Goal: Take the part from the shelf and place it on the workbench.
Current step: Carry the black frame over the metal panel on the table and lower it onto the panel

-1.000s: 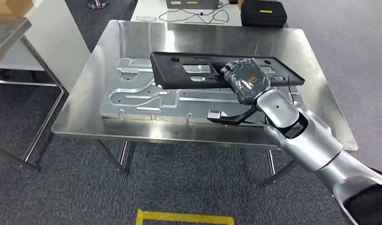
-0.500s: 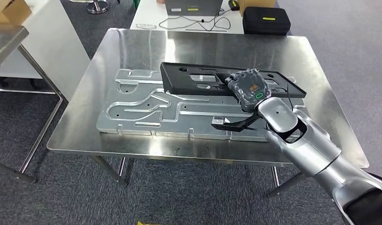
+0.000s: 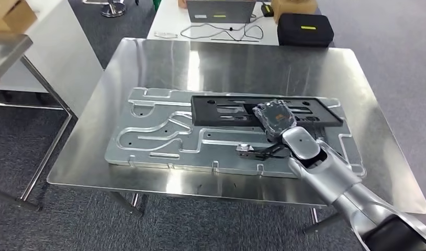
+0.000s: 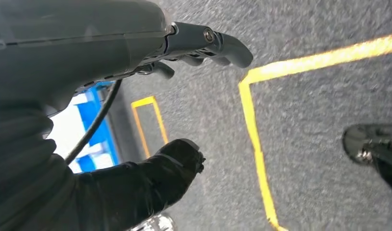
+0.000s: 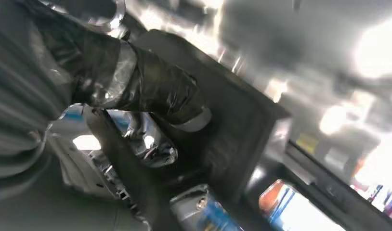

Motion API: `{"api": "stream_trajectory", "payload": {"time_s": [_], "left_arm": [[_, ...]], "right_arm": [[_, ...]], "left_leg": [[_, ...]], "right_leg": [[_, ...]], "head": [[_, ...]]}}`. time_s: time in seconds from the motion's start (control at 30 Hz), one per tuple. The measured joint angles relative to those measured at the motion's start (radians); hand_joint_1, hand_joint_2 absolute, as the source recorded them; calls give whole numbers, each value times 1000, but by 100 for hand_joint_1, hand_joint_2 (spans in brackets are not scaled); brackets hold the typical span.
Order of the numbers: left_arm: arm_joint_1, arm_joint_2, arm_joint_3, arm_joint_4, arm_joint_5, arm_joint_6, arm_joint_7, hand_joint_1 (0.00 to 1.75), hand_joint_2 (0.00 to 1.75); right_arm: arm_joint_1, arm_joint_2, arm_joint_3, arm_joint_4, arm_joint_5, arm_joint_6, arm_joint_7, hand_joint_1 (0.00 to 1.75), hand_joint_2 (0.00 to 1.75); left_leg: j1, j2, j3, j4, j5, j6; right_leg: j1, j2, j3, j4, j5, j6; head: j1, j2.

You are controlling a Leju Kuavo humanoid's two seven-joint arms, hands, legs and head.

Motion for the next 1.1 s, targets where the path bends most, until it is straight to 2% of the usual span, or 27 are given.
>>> {"api": "stream_trajectory", "payload": {"time_s": [0.07, 0.1, 0.2, 0.23, 0.27, 0.3, 0.33, 0.37, 0.4, 0.47, 0.5, 0.57, 0.63, 0.7, 0.73, 0.77, 0.8, 0.87, 0.9, 0.93, 1.0, 1.07, 1.1], "left_arm": [[-2, 2, 0, 0, -1, -2, 0, 0, 175], [-3, 2, 0, 0, 0, -4, -2, 0, 175], [-5, 5, 0, 0, 5, -15, -10, 0, 175], [-5, 7, 1, 0, 7, -20, -14, 0, 175], [-4, 8, 2, 0, 9, -25, -17, 0, 175], [-4, 10, 2, 0, 10, -28, -19, 0, 175], [-4, 11, 3, 0, 9, -29, -21, 0, 175], [-4, 13, 3, 0, 7, -29, -21, 0, 175], [-5, 14, 3, 0, 5, -29, -22, 0, 175], [-8, 16, 3, 0, 2, -29, -23, 0, 175], [-8, 17, 3, 0, 1, -29, -24, 0, 175], [-7, 18, 3, 0, 1, -27, -22, 0, 175], [-8, 18, 5, 0, 8, -21, -19, 0, 87], [-7, 18, 11, 0, 19, -18, -16, 0, 0], [-6, 18, 14, 0, 22, -18, -14, 0, 0], [-6, 18, 17, 0, 23, -18, -12, 0, 0], [-6, 17, 19, 0, 23, -18, -8, 0, 0], [-6, 17, 22, 0, 22, -18, 1, 0, 0], [-7, 16, 23, 0, 21, -18, 4, 0, 0], [-7, 16, 24, 0, 21, -18, 6, 0, 0], [-7, 16, 25, 0, 21, -18, 7, 0, 0], [-8, 15, 25, 0, 20, -18, 8, 0, 0], [-8, 15, 25, 0, 20, -18, 8, 0, 0]], "right_arm": [[11, 25, -11, 45, -4, -7, -4, 175, 175], [13, 38, -17, 68, -6, -11, -6, 175, 175], [16, 75, -35, 139, -15, -29, -16, 175, 175], [17, 86, -39, 163, -17, -35, -19, 175, 175], [17, 95, -44, 185, -19, -42, -23, 175, 175], [17, 106, -49, 208, -21, -48, -26, 175, 175], [17, 115, -54, 228, -23, -53, -29, 175, 175], [17, 123, -60, 245, -24, -58, -33, 131, 131], [16, 131, -66, 263, -26, -62, -36, 87, 87], [14, 140, -76, 290, -28, -65, -39, 0, 0], [13, 143, -81, 301, -28, -66, -39, 0, 0], [11, 147, -89, 317, -28, -70, -39, 0, 0], [7, 148, -95, 330, -27, -79, -38, 0, 0], [7, 149, -98, 341, -25, -92, -38, 0, 0], [8, 149, -99, 344, -24, -100, -37, 0, 0], [9, 150, -99, 346, -21, -107, -36, 0, 0], [9, 152, -100, 346, -16, -115, -34, 0, 0], [10, 157, -102, 341, 0, -131, -25, 0, 0], [11, 159, -103, 335, 8, -136, -20, 0, 0], [13, 162, -105, 328, 14, -137, -15, 0, 0], [18, 168, -106, 317, 19, -138, -12, 0, 0], [22, 173, -107, 309, 21, -138, -11, 0, 0], [23, 176, -108, 306, 22, -138, -11, 0, 0]], "left_leg": [[1, 3, -2, 23, -10, -9], [1, 5, -18, 55, -25, -12], [3, 10, -123, 230, -99, -22], [3, 10, -154, 268, -108, -24], [3, 10, -167, 273, -95, -24], [3, 10, -162, 237, -60, -22], [3, 11, -141, 173, -11, -19], [1, 11, -118, 106, 26, -14], [-1, 11, -100, 53, 42, -9], [-6, 11, -87, 14, 46, 1], [-7, 11, -86, 11, 48, 5], [-1, 13, -78, 1, 70, 15], [6, 17, -72, -9, 80, 24], [5, 18, -75, -10, 83, 27], [5, 18, -76, -10, 83, 27], [6, 19, -77, -9, 83, 27], [6, 18, -76, -9, 82, 26], [8, 18, -73, -4, 79, 21], [6, 18, -75, 0, 76, 15], [5, 18, -77, 3, 75, 10], [2, 18, -80, 4, 76, -2], [3, 17, -83, 5, 73, -13], [5, 17, -90, 21, 60, -17]], "right_leg": [[-4, 0, 16, -6, 3, -13], [-6, 0, 23, -9, 0, -18], [-3, 0, 34, -11, -12, -32], [-1, 2, 38, -11, -16, -34], [0, 3, 44, -11, -20, -35], [1, 6, 52, -11, -24, -35], [2, 8, 60, -11, -29, -34], [3, 9, 67, -10, -32, -33], [4, 10, 71, -10, -35, -30], [6, 11, 73, -9, -38, -20], [6, 11, 74, -9, -39, -15], [7, 11, 76, -3, -46, -3], [5, 9, 51, 59, -90, 8], [-3, 8, -6, 187, -160, 18], [-7, 7, -29, 239, -179, 22], [-10, 7, -38, 261, -178, 25], [-14, 6, -27, 242, -158, 27], [-19, 5, 37, 116, -93, 28], [-19, 4, 67, 54, -71, 26], [-17, 4, 85, 13, -59, 23], [-10, 4, 89, -5, -58, 15], [-14, 3, 88, -10, -54, 2], [-16, 2, 88, -14, -51, -5]], "head": [[0, 0], [0, 0], [0, 0], [0, 0], [0, 0], [0, 0], [0, 0], [0, 0], [0, 0], [0, 0], [0, 0], [0, 0], [1, 0], [2, 0], [2, 0], [2, 0], [2, 0], [2, 0], [2, 0], [2, 0], [1, 0], [1, 0], [1, 0]]}}
